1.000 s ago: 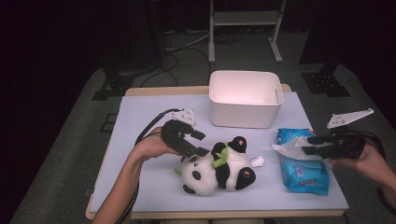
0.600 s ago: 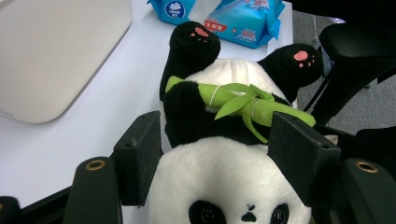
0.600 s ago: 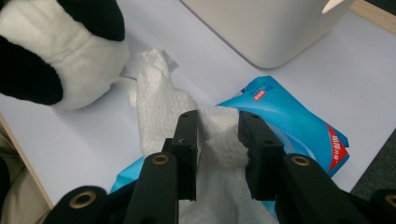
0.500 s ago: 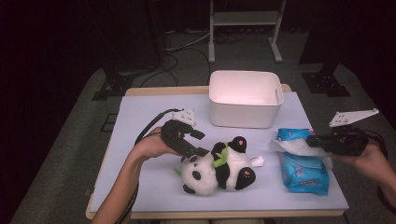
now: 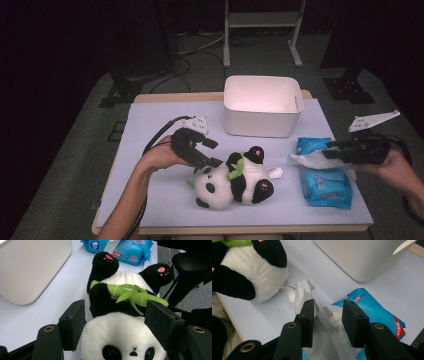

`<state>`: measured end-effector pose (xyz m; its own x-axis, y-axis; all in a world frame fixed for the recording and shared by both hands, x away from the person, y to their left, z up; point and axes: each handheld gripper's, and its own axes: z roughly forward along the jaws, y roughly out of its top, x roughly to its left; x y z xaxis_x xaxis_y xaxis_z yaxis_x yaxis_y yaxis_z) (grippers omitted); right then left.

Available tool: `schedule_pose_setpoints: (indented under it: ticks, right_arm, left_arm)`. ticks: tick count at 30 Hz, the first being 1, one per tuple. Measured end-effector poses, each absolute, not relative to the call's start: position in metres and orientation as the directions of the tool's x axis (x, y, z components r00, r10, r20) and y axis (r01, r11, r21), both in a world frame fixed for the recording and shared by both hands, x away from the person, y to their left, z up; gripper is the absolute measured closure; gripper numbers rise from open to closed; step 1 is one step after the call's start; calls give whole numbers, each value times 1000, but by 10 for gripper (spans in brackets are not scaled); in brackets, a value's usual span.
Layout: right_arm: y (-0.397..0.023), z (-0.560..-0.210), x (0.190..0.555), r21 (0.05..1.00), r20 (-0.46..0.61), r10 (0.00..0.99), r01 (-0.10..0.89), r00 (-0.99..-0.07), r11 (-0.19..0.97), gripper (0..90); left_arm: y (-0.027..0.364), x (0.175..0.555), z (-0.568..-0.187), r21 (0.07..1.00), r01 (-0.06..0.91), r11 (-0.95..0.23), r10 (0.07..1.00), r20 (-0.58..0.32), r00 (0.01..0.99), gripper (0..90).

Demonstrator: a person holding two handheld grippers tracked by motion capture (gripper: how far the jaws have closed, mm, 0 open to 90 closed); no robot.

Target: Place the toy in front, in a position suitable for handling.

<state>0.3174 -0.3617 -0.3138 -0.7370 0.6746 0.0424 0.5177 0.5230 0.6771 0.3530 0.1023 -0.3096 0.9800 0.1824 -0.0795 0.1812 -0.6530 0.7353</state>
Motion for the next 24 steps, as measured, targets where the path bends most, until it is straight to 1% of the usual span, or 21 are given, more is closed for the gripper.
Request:
schedule_pose_setpoints:
  ticks: [12,14,24]
  right_arm:
    - [-351,-300,321,673,37,643,495,-765,550,592]
    - [-348,-297,322,668,32,640,493,-768,557,576]
    - [-334,-285,327,673,23,613,465,-790,575,574]
  left_arm:
    - [114,354,-310,750,210,-628,220,-88,972,304]
    - [117,354,-311,744,205,-636,224,-76,972,295]
    - [131,355,-316,747,231,-623,255,-85,963,286]
